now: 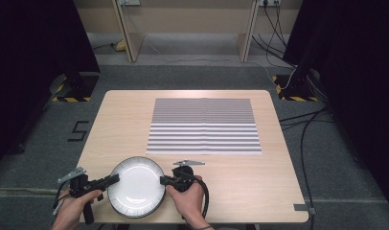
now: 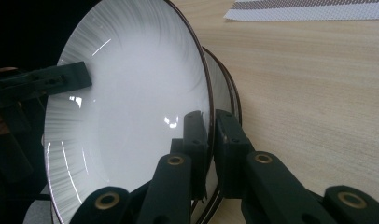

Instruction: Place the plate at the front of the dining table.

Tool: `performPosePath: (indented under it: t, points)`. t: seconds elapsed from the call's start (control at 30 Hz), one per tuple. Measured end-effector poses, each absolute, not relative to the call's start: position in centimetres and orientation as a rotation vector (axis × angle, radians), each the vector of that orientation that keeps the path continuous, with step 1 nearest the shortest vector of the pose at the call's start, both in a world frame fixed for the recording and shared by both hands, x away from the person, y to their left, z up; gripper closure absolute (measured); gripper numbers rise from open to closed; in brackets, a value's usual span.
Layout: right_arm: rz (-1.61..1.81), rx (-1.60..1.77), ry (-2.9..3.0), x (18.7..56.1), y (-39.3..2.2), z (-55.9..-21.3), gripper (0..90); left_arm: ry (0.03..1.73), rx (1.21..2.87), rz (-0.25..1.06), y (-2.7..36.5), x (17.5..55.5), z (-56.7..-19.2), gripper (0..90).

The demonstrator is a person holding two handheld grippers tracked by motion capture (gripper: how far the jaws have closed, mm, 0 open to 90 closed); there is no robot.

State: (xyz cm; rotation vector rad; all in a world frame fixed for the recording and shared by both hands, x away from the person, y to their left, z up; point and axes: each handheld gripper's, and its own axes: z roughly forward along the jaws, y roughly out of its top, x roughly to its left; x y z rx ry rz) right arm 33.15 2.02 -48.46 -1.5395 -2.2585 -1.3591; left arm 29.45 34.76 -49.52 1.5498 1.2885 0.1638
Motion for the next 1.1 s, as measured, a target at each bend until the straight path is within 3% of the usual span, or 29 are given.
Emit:
performPosePath:
  t: [1.1]
  points:
    - [-1.571, -1.529, -2.36, 33.2, -0.3, -45.2, 85.7, 1.158, 1.606, 0.25, 32.3, 30.4, -46.3, 82.9]
